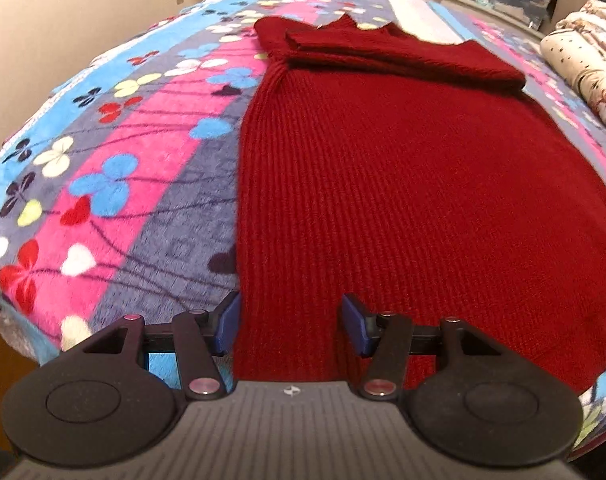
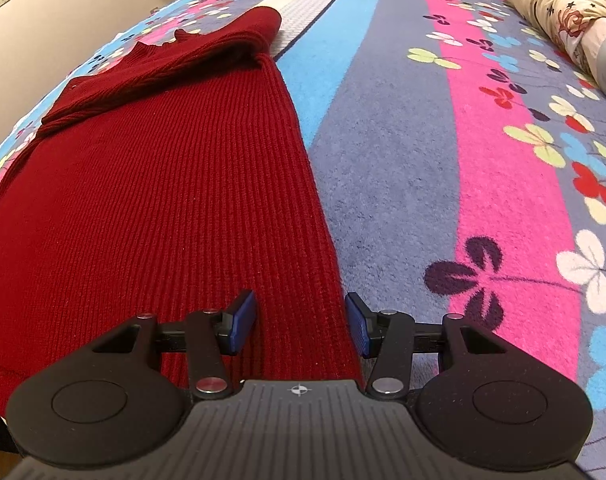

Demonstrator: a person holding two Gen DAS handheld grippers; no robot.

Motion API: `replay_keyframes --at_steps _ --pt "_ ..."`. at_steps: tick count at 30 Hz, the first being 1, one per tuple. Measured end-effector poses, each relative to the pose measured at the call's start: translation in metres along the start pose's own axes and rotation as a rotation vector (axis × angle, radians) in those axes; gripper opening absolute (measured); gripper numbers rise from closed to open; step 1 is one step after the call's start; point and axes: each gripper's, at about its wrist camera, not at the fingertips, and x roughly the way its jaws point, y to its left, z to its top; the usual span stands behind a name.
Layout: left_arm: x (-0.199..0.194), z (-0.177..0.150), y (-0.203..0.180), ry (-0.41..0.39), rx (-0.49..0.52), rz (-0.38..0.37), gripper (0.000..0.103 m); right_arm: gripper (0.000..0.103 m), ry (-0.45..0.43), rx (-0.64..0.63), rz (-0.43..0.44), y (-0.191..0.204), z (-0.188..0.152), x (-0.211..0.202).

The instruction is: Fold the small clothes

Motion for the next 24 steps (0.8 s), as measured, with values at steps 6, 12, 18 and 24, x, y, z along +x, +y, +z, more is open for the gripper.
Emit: replay_keyframes --at_steps 6,12,18,24 --pt "0.002 -0.001 0.003 0.001 0.004 -0.003 0.060 0.051 0.003 -0.009 -0.007 0.002 -0.001 0.000" --pt "0.002 -0.003 0.004 0.006 0.002 -0.008 0.061 0.051 0.007 -0.008 -0.011 0.002 0.001 0.001" --pt "0.002 -0.004 0.009 0.015 -0.019 -0.019 0.062 0.051 0.012 -0.008 -0.020 0.002 0.002 0.002" --pt "0.004 -0.006 0.013 0.040 -0.056 -0.067 0.058 0.051 0.013 -0.001 -0.015 0.002 0.001 0.004"
